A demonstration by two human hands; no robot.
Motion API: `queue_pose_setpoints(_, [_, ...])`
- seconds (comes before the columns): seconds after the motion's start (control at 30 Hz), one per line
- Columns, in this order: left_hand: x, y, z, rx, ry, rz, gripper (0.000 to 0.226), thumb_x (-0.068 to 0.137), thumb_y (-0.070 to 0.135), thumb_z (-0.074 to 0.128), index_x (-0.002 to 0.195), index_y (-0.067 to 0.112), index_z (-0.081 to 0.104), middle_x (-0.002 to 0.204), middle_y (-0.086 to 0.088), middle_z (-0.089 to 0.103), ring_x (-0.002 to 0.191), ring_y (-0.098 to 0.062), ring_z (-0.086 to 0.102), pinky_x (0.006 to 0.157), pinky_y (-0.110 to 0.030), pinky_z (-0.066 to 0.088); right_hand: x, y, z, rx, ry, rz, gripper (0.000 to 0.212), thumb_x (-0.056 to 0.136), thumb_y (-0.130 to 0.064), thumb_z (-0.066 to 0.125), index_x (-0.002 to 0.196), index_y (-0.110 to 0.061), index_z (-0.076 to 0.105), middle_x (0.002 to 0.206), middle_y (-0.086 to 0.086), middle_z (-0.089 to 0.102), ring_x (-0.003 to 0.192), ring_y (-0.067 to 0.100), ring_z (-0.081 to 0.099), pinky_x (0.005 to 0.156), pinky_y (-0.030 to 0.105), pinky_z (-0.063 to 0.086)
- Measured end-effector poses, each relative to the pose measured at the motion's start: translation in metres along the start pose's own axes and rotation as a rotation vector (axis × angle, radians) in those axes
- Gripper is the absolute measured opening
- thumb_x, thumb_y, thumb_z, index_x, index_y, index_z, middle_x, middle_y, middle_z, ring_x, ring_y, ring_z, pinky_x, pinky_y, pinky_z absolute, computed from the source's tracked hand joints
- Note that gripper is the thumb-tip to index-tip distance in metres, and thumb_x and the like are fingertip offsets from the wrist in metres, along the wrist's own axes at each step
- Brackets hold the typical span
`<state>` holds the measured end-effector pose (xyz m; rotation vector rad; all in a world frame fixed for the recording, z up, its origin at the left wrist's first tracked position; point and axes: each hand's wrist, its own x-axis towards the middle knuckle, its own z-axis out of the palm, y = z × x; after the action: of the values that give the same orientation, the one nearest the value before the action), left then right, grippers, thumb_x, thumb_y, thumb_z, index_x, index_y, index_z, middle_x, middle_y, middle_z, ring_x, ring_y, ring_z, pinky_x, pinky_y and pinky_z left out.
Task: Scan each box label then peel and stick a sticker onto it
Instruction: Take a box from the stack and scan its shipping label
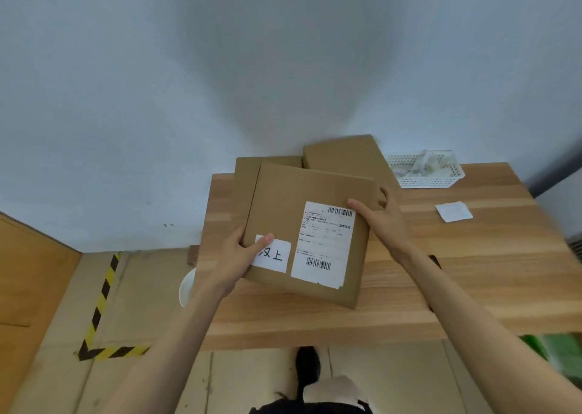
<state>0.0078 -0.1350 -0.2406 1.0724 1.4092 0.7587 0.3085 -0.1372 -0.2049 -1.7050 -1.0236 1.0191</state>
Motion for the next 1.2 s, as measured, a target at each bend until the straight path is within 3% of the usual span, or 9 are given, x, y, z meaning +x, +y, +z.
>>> queue_pose_setpoints(0.1, [-0.02,-0.025,0.014,-0.068,0.034,-0.079,0.035,0.083,0.044,0.081,0.11,0.026,0.066,0.096,0.005,0.078,0.087,-0.012,0.074,0.061,-0.022,0.055,-0.032,0.034,0.004,-0.108,0.011,0.074,0.097,0.075,-0.058,0.081,0.151,-0.02,0.035,0.147,0.001,0.048,0.129,0.014,0.048,0.107,0.039,0.045])
queue_pose_setpoints(0.27, [-0.036,-0.06,0.043,-0.078,0.036,-0.137,0.041,0.081,0.052,0.081,0.114,0.036,0.061,0.103,0.013,0.076,0.094,-0.005,0.072,0.083,-0.031,0.058,-0.074,0.077,-0.002,-0.071,-0.092,0.157,0.06,0.087,-0.041,0.075,0.139,-0.021,0.051,0.125,-0.005,0.067,0.105,0.006,0.067,0.073,0.018,0.056])
queue_pose_setpoints(0.43, [-0.039,-0.088,0.069,-0.042,-0.064,-0.22,0.033,0.091,0.046,0.072,0.119,0.032,0.066,0.111,0.007,0.077,0.102,-0.012,0.072,0.09,-0.038,0.059,-0.074,0.109,-0.033,-0.03,-0.098,0.225,0.038,0.095,-0.026,0.069,0.13,-0.019,0.056,0.115,-0.008,0.07,0.086,-0.007,0.069,0.065,0.012,0.054])
queue_pose_setpoints(0.53, [-0.031,-0.088,0.094,-0.025,-0.108,-0.248,0.029,0.094,0.043,0.069,0.122,0.032,0.066,0.112,0.01,0.076,0.104,-0.01,0.071,0.078,-0.029,0.057,-0.061,0.13,-0.058,-0.044,-0.112,0.248,0.033,0.095,-0.029,0.068,0.125,-0.026,0.057,0.114,-0.012,0.069,0.092,-0.004,0.068,0.066,0.012,0.054])
queue_pose_setpoints(0.67, [-0.01,-0.087,0.134,0.014,-0.143,-0.309,0.034,0.097,0.04,0.065,0.129,0.032,0.061,0.118,0.008,0.074,0.103,-0.011,0.071,0.07,-0.027,0.055,-0.029,0.16,-0.089,-0.08,-0.129,0.279,0.039,0.093,-0.035,0.07,0.129,-0.028,0.056,0.119,-0.011,0.068,0.104,0.004,0.065,0.073,0.018,0.053])
queue_pose_setpoints(0.83, [0.017,-0.101,0.183,0.063,-0.121,-0.374,0.034,0.099,0.038,0.062,0.132,0.027,0.059,0.12,0.003,0.072,0.102,-0.014,0.07,0.072,-0.032,0.056,0.014,0.196,-0.113,-0.128,-0.153,0.342,0.044,0.094,-0.031,0.069,0.133,-0.016,0.056,0.12,-0.008,0.067,0.096,-0.001,0.063,0.068,0.014,0.052])
queue_pose_setpoints(1.0, [0.027,-0.114,0.207,0.076,-0.079,-0.419,0.044,0.093,0.041,0.071,0.132,0.026,0.058,0.117,0.005,0.072,0.102,-0.013,0.07,0.069,-0.027,0.054,0.046,0.227,-0.112,-0.167,-0.212,0.39,0.055,0.095,-0.035,0.067,0.141,-0.011,0.049,0.13,-0.002,0.065,0.104,0.011,0.065,0.08,0.024,0.055])
queue_pose_setpoints(1.1, [0.031,-0.12,0.217,0.109,-0.088,-0.42,0.038,0.089,0.033,0.078,0.121,0.029,0.056,0.114,0.008,0.071,0.099,-0.007,0.069,0.074,-0.026,0.056,0.052,0.241,-0.11,-0.192,-0.235,0.443,0.071,0.094,-0.04,0.067,0.151,-0.01,0.037,0.139,0.0,0.061,0.12,0.019,0.061,0.099,0.04,0.054])
queue_pose_setpoints(1.2, [0.038,-0.13,0.217,0.143,-0.07,-0.393,0.055,0.086,0.032,0.081,0.131,0.027,0.05,0.118,0.01,0.068,0.104,-0.005,0.067,0.086,-0.027,0.055,0.053,0.251,-0.108,-0.202,-0.243,0.451,0.067,0.095,-0.04,0.065,0.149,-0.01,0.039,0.135,-0.007,0.06,0.12,0.015,0.059,0.099,0.036,0.051])
